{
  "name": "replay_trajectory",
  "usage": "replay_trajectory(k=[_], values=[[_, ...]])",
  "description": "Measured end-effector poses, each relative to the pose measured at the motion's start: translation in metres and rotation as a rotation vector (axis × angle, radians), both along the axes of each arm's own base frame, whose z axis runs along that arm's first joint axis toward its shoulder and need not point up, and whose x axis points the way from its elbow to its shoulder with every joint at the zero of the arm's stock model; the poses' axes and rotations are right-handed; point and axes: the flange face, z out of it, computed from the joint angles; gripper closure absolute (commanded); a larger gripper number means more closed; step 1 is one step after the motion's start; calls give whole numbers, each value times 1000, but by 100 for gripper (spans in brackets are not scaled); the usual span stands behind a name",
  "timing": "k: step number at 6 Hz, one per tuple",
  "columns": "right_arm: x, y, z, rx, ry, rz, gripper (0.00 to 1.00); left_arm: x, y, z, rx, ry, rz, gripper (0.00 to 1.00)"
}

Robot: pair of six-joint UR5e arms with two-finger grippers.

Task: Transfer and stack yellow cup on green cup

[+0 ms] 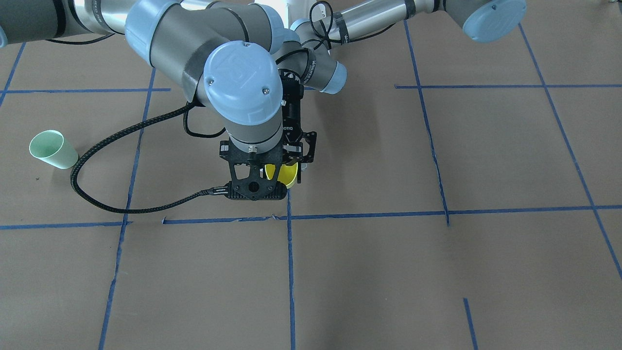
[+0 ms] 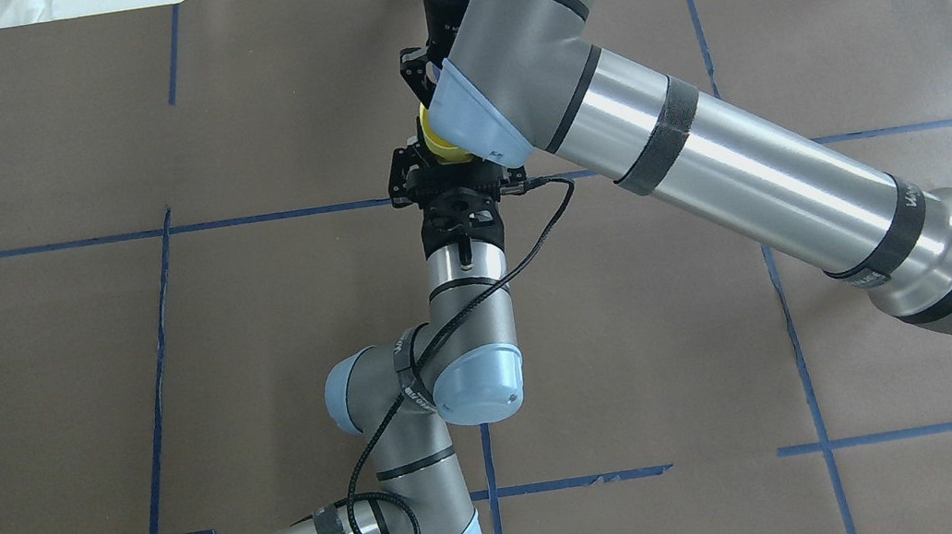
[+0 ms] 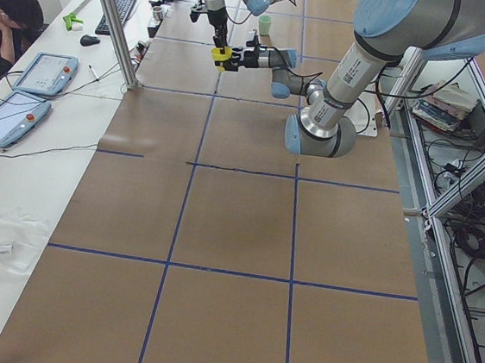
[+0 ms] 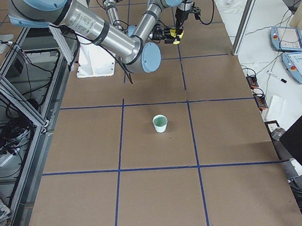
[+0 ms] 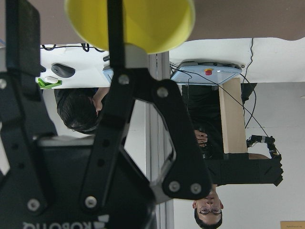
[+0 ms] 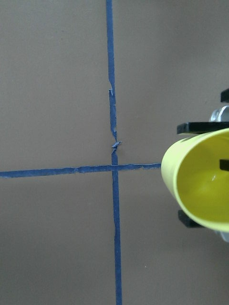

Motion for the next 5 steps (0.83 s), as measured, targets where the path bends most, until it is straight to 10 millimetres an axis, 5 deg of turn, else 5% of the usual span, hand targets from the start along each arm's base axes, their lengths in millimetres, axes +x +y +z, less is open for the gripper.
replay_trajectory(k=[1, 2, 3, 4, 5], values=[[-1, 0, 0, 1, -1, -2, 100, 0, 0, 0, 0, 1, 0, 59], [1, -1, -2, 0, -6, -3, 100, 0, 0, 0, 0, -1, 0, 47], [6, -5, -2, -9, -16, -2, 100, -1, 0, -1, 2, -1, -1, 22], [13, -9, -5, -20, -31, 1, 100, -1, 0, -2, 2, -4, -1, 7], [24, -15, -11, -26, -48, 11, 100, 0, 1, 3, 0, -13, 2, 0]])
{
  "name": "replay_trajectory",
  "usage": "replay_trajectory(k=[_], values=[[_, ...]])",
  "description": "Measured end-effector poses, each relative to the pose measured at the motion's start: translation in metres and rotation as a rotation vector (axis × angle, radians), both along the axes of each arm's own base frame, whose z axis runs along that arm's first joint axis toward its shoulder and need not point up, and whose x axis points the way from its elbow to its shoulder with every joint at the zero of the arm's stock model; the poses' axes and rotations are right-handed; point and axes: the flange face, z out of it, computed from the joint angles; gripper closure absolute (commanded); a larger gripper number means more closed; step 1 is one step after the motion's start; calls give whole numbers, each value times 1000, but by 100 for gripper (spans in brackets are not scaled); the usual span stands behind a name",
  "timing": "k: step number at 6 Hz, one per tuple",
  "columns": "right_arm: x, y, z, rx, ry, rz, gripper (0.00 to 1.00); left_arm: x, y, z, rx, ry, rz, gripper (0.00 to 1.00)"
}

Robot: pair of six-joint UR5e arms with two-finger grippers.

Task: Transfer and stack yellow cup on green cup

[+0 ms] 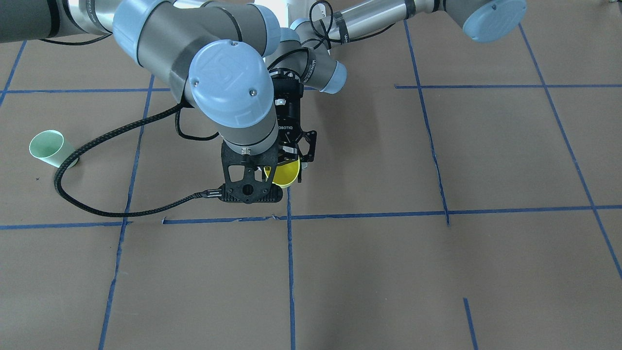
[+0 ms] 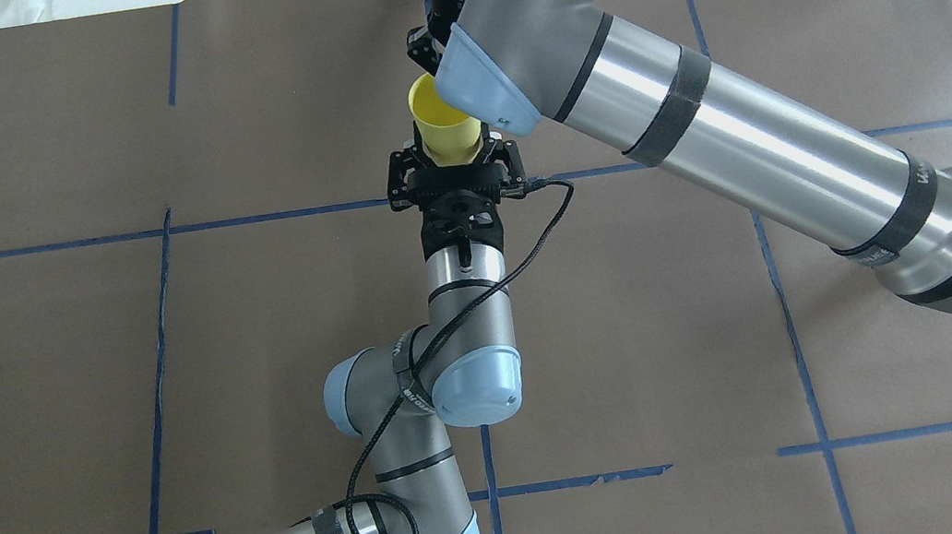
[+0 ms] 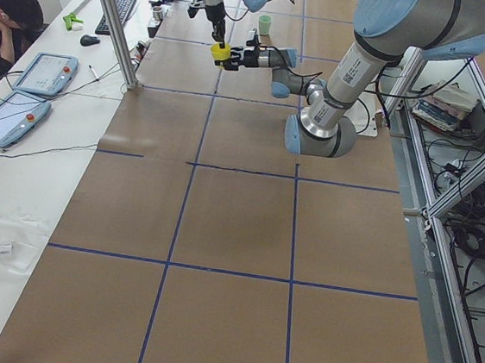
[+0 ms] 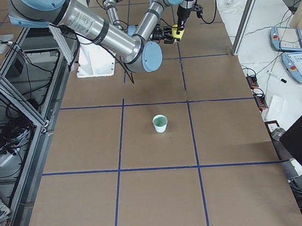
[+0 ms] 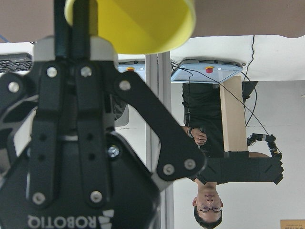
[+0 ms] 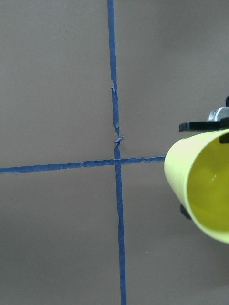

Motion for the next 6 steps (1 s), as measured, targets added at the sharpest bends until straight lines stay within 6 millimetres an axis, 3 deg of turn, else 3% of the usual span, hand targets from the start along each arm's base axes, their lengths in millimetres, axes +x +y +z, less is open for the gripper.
replay_trajectory(k=[2, 4, 5, 6], values=[[29, -13, -26, -3, -48, 31, 100, -1, -1, 8, -3, -12, -4, 0], [99, -43, -71, 11, -121, 110, 100, -1, -1, 17, -7, -25, -1, 0], [133, -58, -77, 17, -135, 150, 100, -2, -3, 19, -8, -29, -1, 0], [152, -66, -67, 14, -134, 173, 100, -7, -6, 22, -7, -35, -2, 0]])
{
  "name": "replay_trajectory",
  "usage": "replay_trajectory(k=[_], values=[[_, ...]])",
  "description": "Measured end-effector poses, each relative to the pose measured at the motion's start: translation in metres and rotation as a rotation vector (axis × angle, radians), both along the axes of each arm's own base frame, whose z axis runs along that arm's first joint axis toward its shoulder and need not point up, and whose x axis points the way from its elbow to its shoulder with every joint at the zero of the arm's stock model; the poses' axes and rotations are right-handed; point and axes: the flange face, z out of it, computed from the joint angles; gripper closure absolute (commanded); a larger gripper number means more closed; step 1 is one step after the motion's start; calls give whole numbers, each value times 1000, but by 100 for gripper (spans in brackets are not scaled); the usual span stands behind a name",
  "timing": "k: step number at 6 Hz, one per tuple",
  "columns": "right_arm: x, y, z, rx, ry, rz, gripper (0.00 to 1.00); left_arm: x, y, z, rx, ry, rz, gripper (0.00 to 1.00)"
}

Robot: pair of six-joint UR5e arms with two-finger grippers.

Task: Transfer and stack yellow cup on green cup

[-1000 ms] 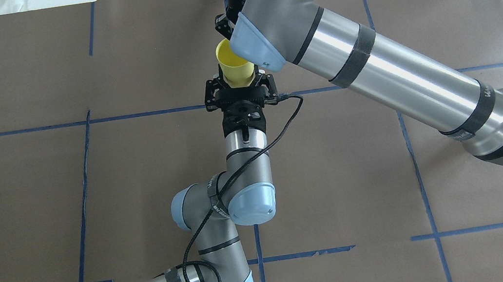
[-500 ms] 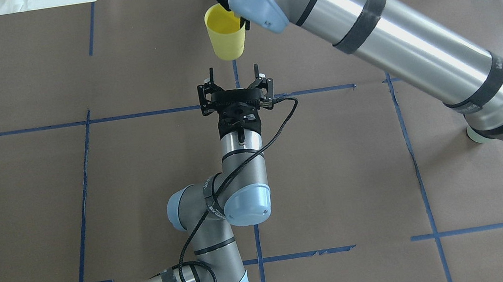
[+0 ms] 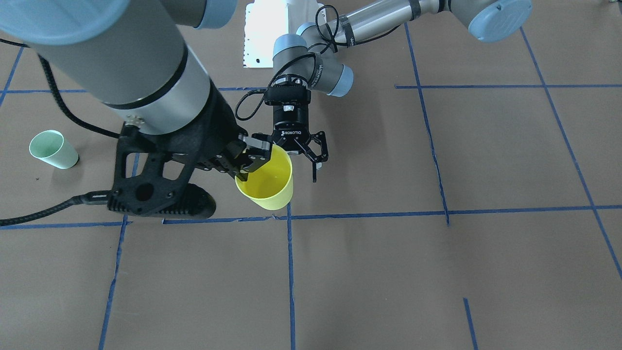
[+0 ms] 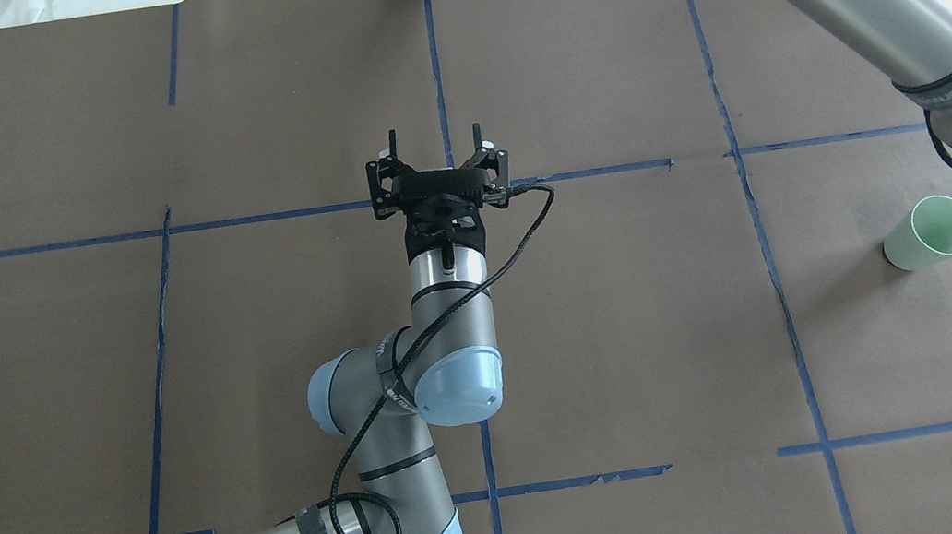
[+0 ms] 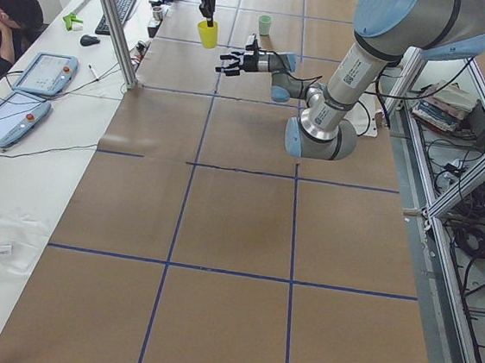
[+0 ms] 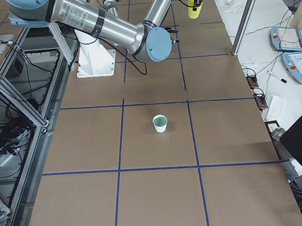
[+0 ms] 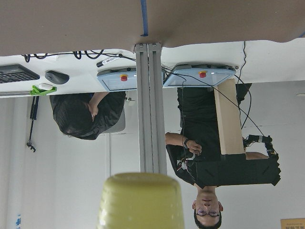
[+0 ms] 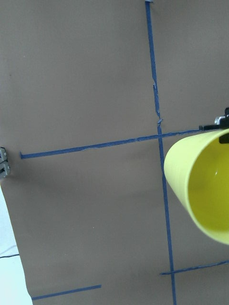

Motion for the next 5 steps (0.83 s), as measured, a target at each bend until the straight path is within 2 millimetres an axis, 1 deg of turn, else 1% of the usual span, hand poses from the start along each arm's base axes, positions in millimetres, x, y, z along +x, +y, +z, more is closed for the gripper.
replay_trajectory(k=[1, 2, 3, 4, 5], values=[[13, -2, 19, -3, 4, 12, 100, -18, -10, 10, -4, -1, 13, 0], [27, 3, 42, 14, 5, 12, 100, -50, -27, 16, -7, -6, 50, 1], [44, 13, 73, 46, 6, 0, 100, -88, -44, 10, 10, -40, 79, 1], [60, 26, 108, 82, 10, -20, 100, -121, -65, 4, 23, -82, 109, 1], [77, 42, 141, 118, 17, -39, 100, -145, -88, 13, 12, -110, 147, 1]])
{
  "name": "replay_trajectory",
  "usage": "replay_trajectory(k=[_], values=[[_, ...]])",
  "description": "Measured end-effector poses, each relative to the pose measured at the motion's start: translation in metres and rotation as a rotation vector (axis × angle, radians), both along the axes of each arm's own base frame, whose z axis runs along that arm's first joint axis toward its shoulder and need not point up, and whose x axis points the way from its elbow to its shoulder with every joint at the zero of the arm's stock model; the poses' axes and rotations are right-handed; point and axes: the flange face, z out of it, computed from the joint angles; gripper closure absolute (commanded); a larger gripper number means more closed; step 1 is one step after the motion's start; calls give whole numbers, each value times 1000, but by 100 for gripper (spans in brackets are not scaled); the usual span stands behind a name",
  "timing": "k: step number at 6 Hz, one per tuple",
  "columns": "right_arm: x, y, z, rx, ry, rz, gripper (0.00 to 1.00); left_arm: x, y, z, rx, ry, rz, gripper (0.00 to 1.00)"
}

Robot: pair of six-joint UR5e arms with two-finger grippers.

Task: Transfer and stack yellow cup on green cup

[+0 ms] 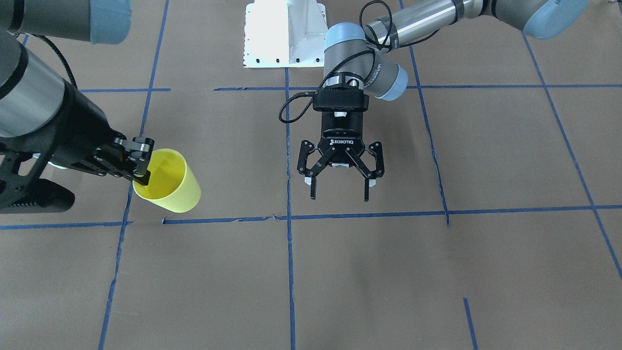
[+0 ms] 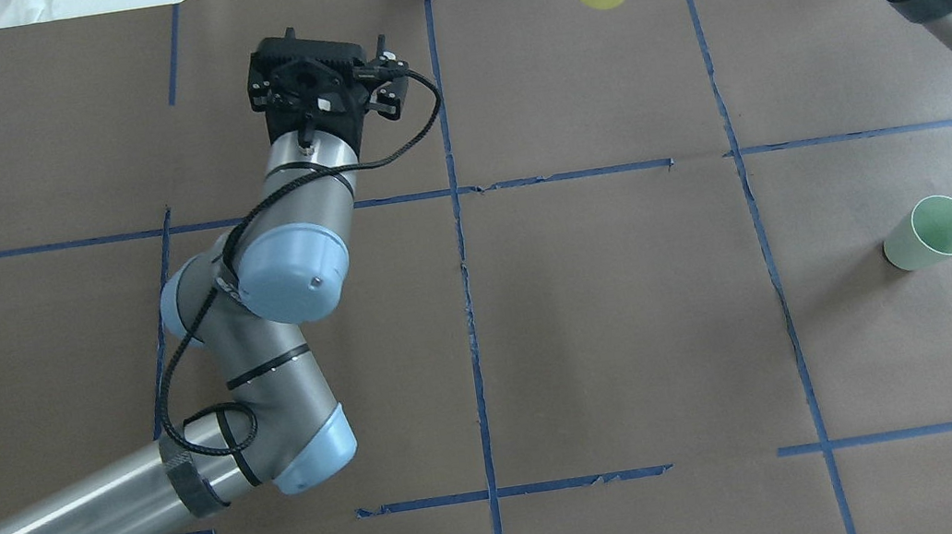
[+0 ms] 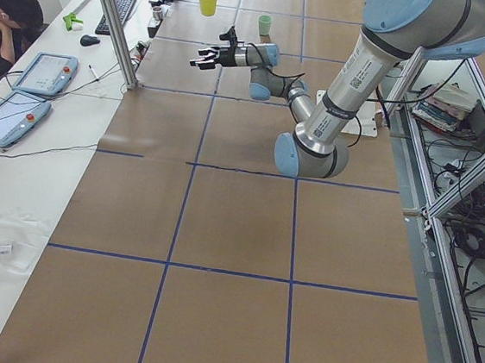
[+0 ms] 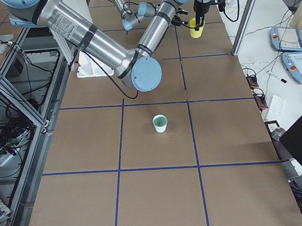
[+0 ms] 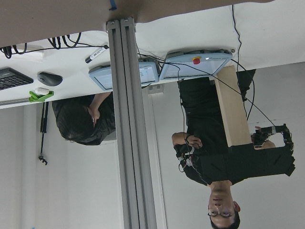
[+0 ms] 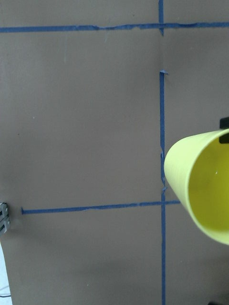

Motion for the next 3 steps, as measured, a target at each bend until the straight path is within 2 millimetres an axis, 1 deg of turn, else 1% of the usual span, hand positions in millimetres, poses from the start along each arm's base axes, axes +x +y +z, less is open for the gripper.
replay_trajectory(k=[1, 2, 3], values=[[16, 22, 32, 39, 8, -22, 100, -17, -21, 19, -39, -43, 40, 1], [32, 46, 57, 74, 12, -40, 100, -30, -41, 38, -104, -99, 87, 2], [44, 65, 76, 98, 28, -47, 100, -46, -60, 58, -179, -136, 153, 2]])
